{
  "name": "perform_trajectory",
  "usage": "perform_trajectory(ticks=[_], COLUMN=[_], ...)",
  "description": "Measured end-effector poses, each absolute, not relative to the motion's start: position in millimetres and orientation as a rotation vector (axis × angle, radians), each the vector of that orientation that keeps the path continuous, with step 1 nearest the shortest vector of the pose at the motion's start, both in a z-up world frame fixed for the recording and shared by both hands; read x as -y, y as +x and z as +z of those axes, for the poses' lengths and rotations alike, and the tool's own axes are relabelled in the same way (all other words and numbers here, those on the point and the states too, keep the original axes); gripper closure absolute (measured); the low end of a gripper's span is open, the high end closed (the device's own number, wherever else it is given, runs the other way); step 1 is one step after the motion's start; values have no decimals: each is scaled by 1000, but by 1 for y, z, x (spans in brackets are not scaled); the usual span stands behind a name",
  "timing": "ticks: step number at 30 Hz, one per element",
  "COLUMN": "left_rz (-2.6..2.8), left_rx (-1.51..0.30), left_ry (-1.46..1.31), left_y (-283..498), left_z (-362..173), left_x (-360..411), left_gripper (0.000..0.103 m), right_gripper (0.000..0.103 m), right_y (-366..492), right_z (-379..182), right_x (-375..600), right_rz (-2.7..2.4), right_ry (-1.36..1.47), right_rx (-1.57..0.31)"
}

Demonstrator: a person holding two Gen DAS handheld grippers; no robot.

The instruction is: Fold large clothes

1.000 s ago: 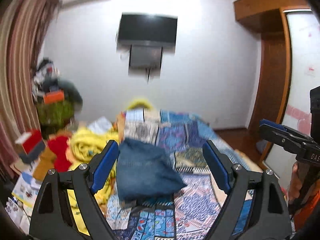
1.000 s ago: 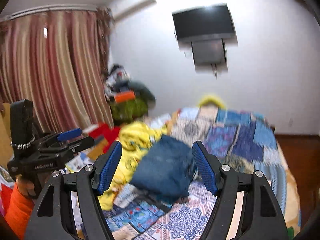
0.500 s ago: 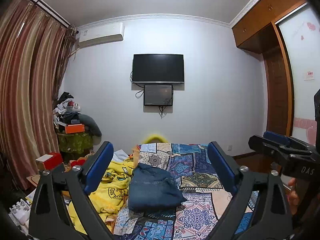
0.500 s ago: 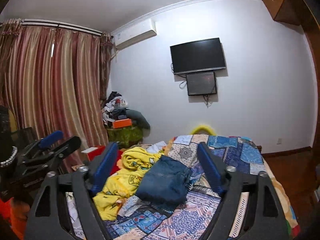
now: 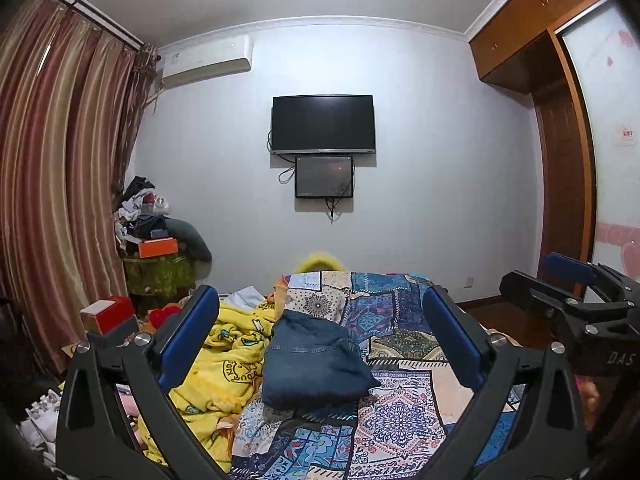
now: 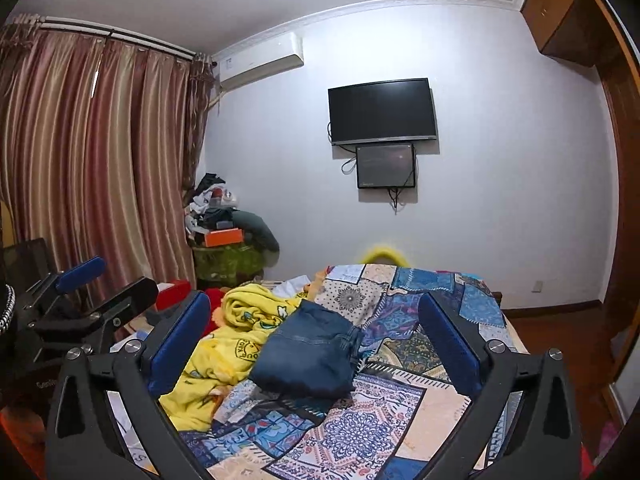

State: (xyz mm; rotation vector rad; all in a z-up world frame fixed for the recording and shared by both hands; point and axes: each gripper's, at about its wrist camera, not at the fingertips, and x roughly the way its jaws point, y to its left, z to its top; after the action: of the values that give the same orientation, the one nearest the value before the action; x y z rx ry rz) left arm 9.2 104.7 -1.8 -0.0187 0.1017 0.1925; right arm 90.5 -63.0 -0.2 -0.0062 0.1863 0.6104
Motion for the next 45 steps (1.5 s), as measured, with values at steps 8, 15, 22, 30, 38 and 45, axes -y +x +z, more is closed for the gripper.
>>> perform_trajectory(ticks=[8,15,22,30,38,45], left_rz=[205,201,201,202,199,201], left_rx=[-111,-121,-128,-132,-134,-134], left_ry=[-30,-40,-43,-44,-47,-48], left_y=[11,13,15,16,16,17], left_z=[-8,-11,-11,-11,-12,-12], left_x=[-108,-111,-111,-111,-112,-111], left_gripper=[1,1,1,1,1,1], right_gripper=[0,0,0,0,0,0], right_y=[91,91,93,92,93,93], right_z=[-6,-6,-6,-6,-5,-5], right_x=[63,63,63,63,63,63], right_rz=[602,602,602,598,595,595], right_ry=[-14,-21,-23,-25,-33,-30], right_rx=[-208,-218,-233,-234,-239,-240])
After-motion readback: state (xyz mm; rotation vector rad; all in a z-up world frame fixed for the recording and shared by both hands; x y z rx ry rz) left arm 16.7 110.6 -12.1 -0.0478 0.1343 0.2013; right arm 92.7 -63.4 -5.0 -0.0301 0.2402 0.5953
